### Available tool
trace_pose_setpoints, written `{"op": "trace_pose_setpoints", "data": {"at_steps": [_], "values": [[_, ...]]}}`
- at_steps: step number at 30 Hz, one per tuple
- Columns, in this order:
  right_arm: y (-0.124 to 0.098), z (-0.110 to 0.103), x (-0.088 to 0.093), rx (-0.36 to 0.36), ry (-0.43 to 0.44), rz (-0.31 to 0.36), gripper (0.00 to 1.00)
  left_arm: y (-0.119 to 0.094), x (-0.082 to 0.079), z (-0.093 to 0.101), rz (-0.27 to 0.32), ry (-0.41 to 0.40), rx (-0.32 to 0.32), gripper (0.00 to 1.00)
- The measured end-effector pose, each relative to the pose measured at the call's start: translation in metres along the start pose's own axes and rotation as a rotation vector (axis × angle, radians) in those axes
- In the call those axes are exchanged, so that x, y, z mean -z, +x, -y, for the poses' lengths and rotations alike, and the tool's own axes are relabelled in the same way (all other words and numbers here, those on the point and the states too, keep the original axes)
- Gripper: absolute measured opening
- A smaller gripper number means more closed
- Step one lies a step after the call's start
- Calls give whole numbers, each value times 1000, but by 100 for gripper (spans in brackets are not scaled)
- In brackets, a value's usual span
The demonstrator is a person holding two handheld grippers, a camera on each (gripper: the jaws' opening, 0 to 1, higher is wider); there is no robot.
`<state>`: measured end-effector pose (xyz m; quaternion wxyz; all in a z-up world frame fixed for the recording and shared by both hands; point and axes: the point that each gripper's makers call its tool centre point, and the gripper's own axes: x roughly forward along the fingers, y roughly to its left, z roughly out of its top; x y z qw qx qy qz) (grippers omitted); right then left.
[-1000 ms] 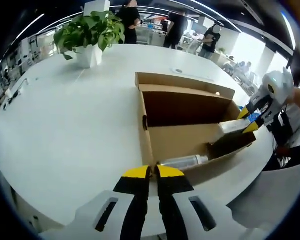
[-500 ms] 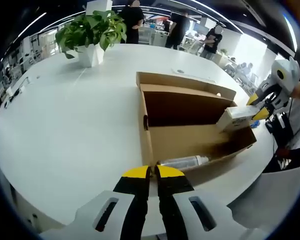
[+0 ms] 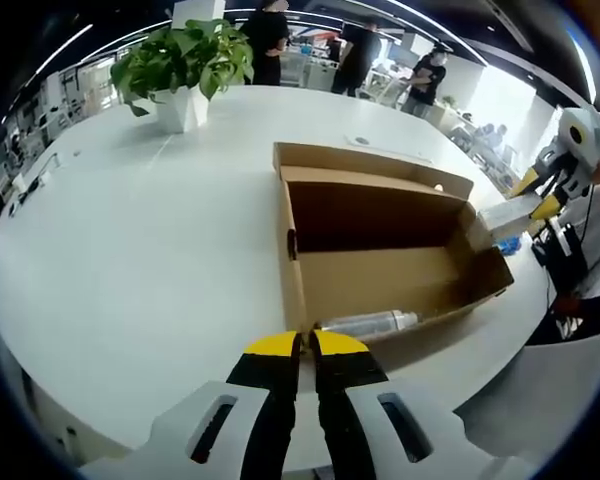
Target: Operate the shoe box by opening the lid, removing the specified soft item, and placing it in the target area until the item is outside and the box remains undamaged.
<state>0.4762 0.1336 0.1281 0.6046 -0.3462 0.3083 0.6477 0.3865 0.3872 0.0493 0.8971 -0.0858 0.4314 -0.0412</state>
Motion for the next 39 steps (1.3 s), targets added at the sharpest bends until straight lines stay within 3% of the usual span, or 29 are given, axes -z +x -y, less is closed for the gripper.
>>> {"op": "trace_pose_setpoints", "data": {"at_steps": [19,39], "values": [[-40,19,30,36,0,-19,16,1,0,-2,-4,-21,-7,3],[-78,42,73,97,0,-92,16,0,0,-2,-10,-21,-7,3]]}}
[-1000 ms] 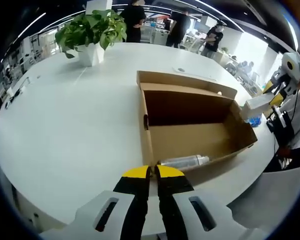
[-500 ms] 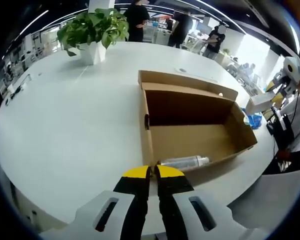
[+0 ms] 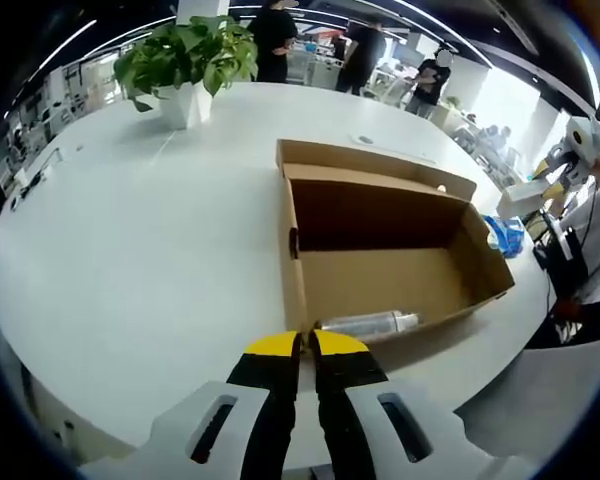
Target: Operate the shoe box by opening the lid, removing the specified soft item, and placing it in the target area until the item is outside and the box remains undamaged.
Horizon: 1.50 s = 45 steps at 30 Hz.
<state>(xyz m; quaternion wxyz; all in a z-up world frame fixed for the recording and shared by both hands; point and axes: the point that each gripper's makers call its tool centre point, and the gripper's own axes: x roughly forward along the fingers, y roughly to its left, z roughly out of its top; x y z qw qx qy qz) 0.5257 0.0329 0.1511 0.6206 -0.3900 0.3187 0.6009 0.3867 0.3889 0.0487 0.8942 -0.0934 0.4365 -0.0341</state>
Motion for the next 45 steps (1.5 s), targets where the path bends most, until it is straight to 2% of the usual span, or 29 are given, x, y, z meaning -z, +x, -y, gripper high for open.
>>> {"op": "trace_pose_setpoints", "data": {"at_steps": [13,23,35,45], "values": [[-15,29,38,37,10,-52,16,-1,0,0,-5,-8,-4,3],[-19,52,65,60,24,-82,16,0,0,0,-5,-3,-8,3],[-5,79,105,73,17,-152,16,1,0,-1,-8,-2,-10,3],[12,90,125,61,15,-175,16,1,0,-2,-10,-3,-15,3]]}}
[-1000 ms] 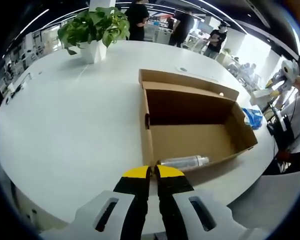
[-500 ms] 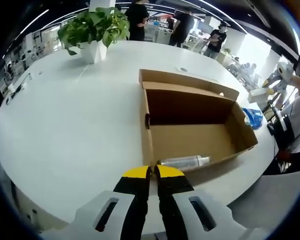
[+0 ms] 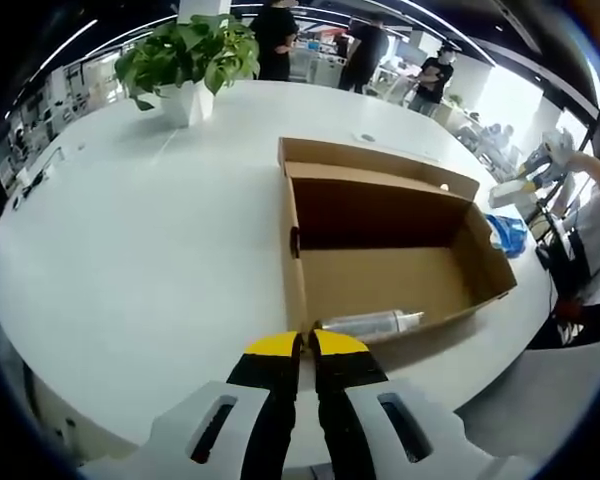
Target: Operate the shoe box by opening the lid, removing the specified soft item, and placing it in the target area until the item is outside and the box remains undamaged.
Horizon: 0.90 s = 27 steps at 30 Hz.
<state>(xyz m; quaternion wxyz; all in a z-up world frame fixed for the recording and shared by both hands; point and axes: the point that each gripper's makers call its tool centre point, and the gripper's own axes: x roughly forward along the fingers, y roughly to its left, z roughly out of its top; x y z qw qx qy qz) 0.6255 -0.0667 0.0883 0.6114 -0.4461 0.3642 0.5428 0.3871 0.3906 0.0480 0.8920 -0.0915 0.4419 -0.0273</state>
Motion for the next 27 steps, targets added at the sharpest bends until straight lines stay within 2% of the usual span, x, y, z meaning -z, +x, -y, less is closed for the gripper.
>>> {"op": "trace_pose_setpoints", "data": {"at_steps": [13,15,19,27], "values": [[31,11,31,-32,24,-17,17,0,0,0,-2,-13,-4,3],[28,16,30,-28,52,10,17,1,0,0,-1,-18,-4,3],[30,18,47,-33,6,-45,17,1,0,0,-6,-16,-8,3],[34,18,80,-33,-17,-130,17,2,0,1,-14,-8,-22,3]]}}
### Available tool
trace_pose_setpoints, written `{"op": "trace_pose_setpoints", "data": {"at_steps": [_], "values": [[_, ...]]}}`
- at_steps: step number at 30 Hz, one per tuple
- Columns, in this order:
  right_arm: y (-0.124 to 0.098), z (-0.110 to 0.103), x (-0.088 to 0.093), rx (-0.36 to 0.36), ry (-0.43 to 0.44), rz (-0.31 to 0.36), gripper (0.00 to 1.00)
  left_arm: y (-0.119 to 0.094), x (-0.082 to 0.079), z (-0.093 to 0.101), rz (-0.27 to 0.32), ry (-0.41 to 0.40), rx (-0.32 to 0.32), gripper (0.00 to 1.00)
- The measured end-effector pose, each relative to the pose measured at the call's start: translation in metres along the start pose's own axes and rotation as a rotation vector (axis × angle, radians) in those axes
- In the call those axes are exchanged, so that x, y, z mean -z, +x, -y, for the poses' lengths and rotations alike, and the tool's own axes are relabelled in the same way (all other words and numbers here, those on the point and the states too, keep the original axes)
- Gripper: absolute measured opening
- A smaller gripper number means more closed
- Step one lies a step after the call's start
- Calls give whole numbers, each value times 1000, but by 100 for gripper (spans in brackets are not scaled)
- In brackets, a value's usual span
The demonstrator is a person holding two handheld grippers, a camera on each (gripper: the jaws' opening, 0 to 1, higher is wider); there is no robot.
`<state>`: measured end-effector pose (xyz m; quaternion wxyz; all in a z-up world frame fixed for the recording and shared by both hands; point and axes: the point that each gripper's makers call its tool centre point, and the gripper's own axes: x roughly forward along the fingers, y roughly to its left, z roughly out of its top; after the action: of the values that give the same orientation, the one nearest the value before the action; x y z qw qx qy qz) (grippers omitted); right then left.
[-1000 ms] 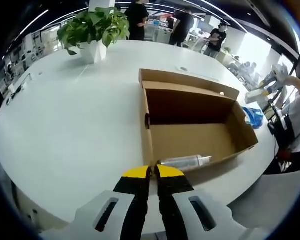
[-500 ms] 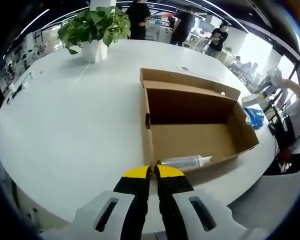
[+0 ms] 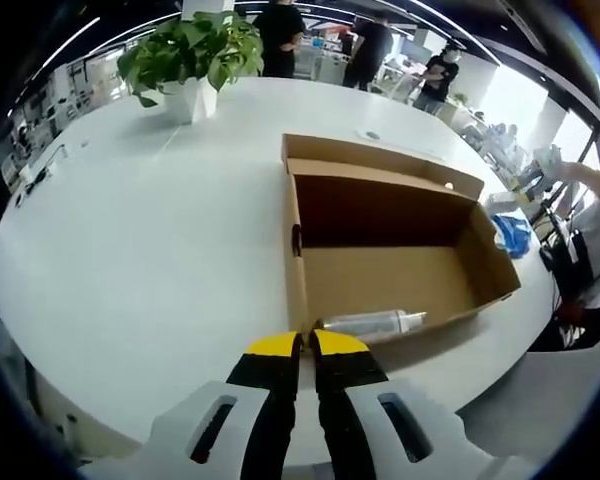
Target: Operate the shoe box by opening the lid, removing the specified soft item, and placing it in the target area until the item is outside and the box remains undamaged.
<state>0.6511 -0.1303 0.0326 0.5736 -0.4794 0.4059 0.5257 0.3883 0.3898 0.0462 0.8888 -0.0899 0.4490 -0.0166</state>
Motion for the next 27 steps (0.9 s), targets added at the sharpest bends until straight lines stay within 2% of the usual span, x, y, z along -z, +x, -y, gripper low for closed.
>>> {"op": "trace_pose_setpoints", "data": {"at_steps": [4,6,12,18,27], "values": [[7,4,17,14,-58,-77,17,0,0,-1,-1,4,-5,3],[12,5,21,18,-66,-91,17,0,0,-1,-2,5,-5,3],[17,2,22,12,-63,-98,17,0,0,0,-4,5,-4,3],[27,0,26,12,-104,-111,17,0,0,0,-13,7,-3,3],[25,4,28,19,-108,-111,17,-1,0,1,-19,16,-6,3]]}}
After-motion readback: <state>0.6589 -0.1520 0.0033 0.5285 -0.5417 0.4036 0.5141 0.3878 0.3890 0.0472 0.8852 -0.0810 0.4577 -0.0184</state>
